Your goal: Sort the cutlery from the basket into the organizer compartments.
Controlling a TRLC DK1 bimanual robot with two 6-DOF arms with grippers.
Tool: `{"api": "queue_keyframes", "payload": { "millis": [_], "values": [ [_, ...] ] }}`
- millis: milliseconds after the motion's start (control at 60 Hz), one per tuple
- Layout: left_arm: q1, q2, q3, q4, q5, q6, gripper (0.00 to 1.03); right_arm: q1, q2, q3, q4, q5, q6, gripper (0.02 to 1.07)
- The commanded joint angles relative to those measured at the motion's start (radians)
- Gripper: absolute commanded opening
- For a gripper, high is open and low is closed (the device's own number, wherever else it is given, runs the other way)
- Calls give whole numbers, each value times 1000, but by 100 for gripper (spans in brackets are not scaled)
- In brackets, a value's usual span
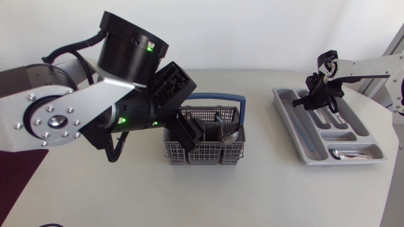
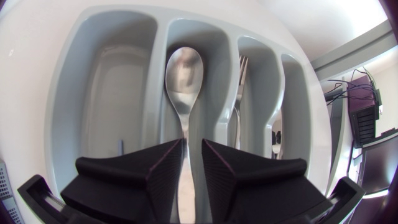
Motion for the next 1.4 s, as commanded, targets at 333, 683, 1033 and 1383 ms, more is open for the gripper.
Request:
{"api": "queue_keyframes", "payload": {
  "millis": [333, 683, 1033, 1383],
  "values": [
    [-56, 1, -18, 37, -7, 76, 92, 7, -342, -325, 112, -50, -53, 72],
    [-98, 168, 145, -46, 117, 13, 82, -1, -721, -653, 176, -183, -138, 76],
    [-58, 335, 433, -305, 249, -46, 75, 4, -910, -801, 143, -240, -161, 78],
    [-59, 481, 637, -543, 257, -71, 65, 2, -924, -845, 140, -246, -180, 82]
  ]
}}
